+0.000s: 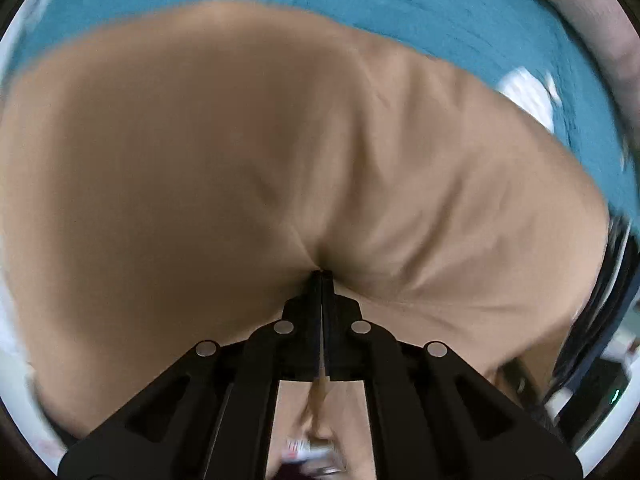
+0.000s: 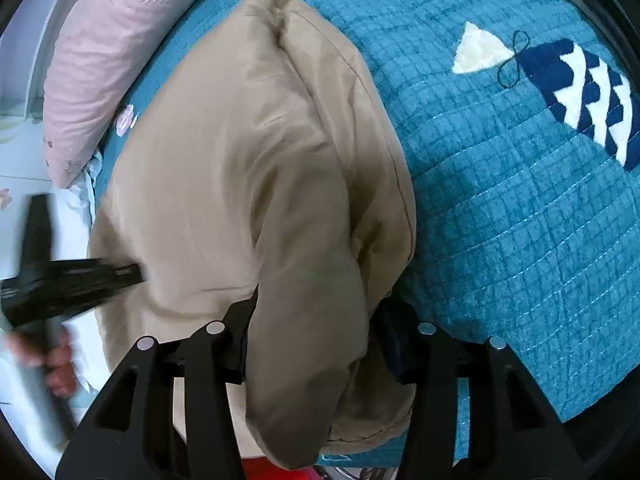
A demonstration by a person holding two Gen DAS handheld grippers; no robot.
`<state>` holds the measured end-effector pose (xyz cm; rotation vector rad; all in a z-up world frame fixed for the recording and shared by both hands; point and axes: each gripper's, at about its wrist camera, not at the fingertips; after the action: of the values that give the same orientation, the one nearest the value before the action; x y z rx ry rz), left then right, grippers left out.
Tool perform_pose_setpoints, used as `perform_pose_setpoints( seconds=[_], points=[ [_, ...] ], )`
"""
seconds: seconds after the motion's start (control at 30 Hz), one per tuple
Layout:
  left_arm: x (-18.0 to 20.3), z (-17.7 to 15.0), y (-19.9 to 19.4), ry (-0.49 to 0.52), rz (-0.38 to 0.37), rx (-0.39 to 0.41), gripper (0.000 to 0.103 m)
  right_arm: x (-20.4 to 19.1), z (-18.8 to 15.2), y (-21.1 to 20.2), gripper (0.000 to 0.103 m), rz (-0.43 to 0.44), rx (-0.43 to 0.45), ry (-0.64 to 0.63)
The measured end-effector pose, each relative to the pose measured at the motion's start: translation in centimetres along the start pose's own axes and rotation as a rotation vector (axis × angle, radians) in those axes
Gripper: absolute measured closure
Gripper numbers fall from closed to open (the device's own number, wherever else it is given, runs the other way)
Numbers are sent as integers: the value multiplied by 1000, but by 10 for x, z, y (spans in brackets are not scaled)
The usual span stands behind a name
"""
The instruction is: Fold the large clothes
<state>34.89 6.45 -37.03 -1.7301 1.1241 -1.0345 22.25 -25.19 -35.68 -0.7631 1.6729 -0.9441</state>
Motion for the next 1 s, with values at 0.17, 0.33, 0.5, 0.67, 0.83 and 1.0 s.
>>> perform_pose_setpoints(
  seconds=[0.17, 0.33, 0.5, 0.67, 0.83, 1.0],
  points=[
    [0, 18, -64, 45, 37, 5, 102, 0, 3, -1, 55, -17, -14, -3],
    [29, 62, -23, 23, 38, -35, 102, 2, 5, 0, 52, 17, -23, -3],
    [50, 72, -78, 58, 144, -99, 102, 3, 9, -1, 52, 2, -28, -8],
    [54, 112, -72, 48, 126, -75, 101, 6, 11, -1, 52, 34, -38, -1],
    [49, 132, -86, 86, 134, -100, 101, 11, 14, -4, 50, 50, -39, 7],
    [43, 100, -146, 152, 62, -13, 101, 3, 15, -3, 50, 12, -49, 0]
  ],
)
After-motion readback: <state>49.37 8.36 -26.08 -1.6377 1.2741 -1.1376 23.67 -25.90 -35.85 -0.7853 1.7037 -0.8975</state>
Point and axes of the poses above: each gripper's, at about its wrist camera, not at the fingertips, and y roughly the way its jaws point, x to its right, z to its top, and after that the axes turned 11 degrees about -x, right-handed
